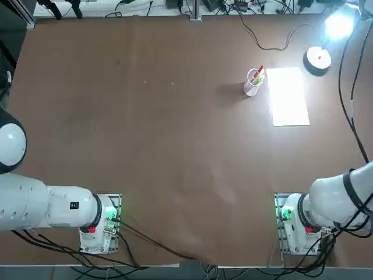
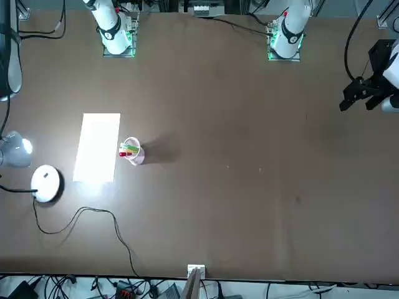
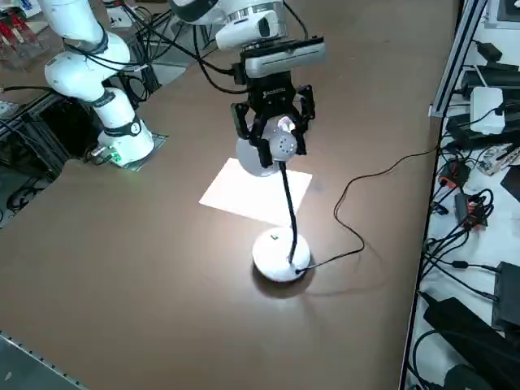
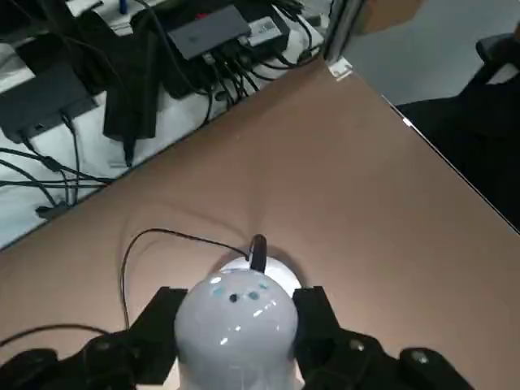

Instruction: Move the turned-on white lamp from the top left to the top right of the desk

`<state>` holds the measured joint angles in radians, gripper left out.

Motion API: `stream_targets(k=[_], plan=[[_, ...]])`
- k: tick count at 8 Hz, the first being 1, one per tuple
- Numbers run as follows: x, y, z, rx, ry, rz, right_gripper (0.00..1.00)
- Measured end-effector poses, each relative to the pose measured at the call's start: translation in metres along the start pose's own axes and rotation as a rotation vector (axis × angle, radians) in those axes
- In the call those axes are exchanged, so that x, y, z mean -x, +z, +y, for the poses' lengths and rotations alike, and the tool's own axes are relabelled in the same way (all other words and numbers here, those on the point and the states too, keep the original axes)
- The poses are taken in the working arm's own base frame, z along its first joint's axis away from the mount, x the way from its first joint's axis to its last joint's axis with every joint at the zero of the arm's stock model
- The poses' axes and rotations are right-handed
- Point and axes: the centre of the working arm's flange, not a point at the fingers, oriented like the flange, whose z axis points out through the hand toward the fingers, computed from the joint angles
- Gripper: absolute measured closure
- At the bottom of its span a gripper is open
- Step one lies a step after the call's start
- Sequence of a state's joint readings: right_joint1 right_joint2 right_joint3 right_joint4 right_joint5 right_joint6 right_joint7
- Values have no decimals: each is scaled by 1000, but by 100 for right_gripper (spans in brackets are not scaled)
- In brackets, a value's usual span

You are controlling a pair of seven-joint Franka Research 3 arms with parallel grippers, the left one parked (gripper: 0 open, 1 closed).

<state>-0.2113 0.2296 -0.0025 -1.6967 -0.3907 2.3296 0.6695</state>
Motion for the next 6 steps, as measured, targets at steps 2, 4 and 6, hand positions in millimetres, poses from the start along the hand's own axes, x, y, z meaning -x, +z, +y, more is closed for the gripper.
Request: stream_targets(k=[2,4,6], plan=[[15,-1,3,-92,17,87,27],[34,10,19,-160,48,144,27],[44,13,29,-154,53,134,27]])
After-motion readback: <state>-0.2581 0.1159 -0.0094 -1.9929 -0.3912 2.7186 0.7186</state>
